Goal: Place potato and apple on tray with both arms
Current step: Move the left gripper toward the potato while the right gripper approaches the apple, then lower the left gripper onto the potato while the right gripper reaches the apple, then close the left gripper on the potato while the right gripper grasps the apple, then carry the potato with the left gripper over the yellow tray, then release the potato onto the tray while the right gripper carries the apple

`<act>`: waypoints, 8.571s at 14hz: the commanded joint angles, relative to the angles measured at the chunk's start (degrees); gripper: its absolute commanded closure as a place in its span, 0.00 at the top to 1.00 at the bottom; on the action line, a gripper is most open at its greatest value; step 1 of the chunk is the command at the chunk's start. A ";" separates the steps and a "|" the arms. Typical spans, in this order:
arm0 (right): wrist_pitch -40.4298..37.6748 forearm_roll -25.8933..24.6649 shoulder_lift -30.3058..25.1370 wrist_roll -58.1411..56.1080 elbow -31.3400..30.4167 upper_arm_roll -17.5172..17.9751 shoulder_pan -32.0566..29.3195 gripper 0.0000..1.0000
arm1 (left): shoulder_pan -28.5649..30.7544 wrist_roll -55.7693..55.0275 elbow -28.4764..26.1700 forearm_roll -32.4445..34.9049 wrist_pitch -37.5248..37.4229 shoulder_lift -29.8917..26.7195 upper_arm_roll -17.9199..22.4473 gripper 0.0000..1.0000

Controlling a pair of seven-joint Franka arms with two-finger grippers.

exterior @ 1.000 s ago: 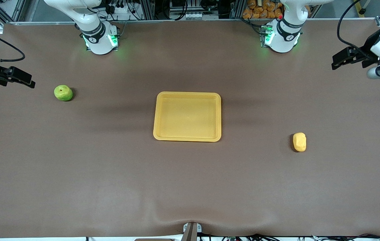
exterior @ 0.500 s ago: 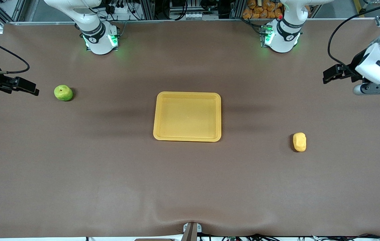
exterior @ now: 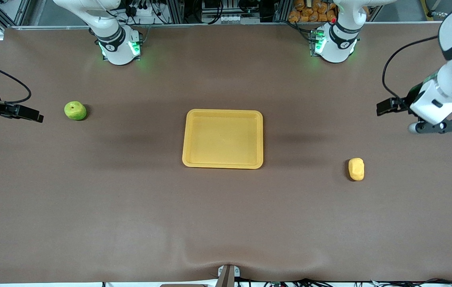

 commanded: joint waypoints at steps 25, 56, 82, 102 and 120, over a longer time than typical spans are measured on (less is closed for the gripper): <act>7.78 0.31 3.53 -3.15 -15.93 0.45 -10.04 1.00 | 2.45 -0.32 -6.49 3.50 33.73 20.67 0.07 0.99; 33.88 -10.06 -0.34 -7.37 -45.99 0.36 -13.92 1.00 | 3.86 0.12 -6.31 5.70 43.33 29.56 0.07 0.64; 42.69 -11.99 7.49 -6.84 -49.34 0.45 -17.34 0.65 | 2.98 -10.76 -3.76 5.61 32.43 25.26 -14.51 0.27; 37.24 -10.15 9.24 -6.84 -36.42 0.98 -13.04 0.00 | -16.97 -29.13 5.72 8.95 32.52 31.66 -16.36 0.23; 27.93 -3.31 11.35 1.32 -27.89 0.98 -3.73 0.00 | -22.95 -41.19 6.78 14.13 32.60 37.21 -15.93 0.25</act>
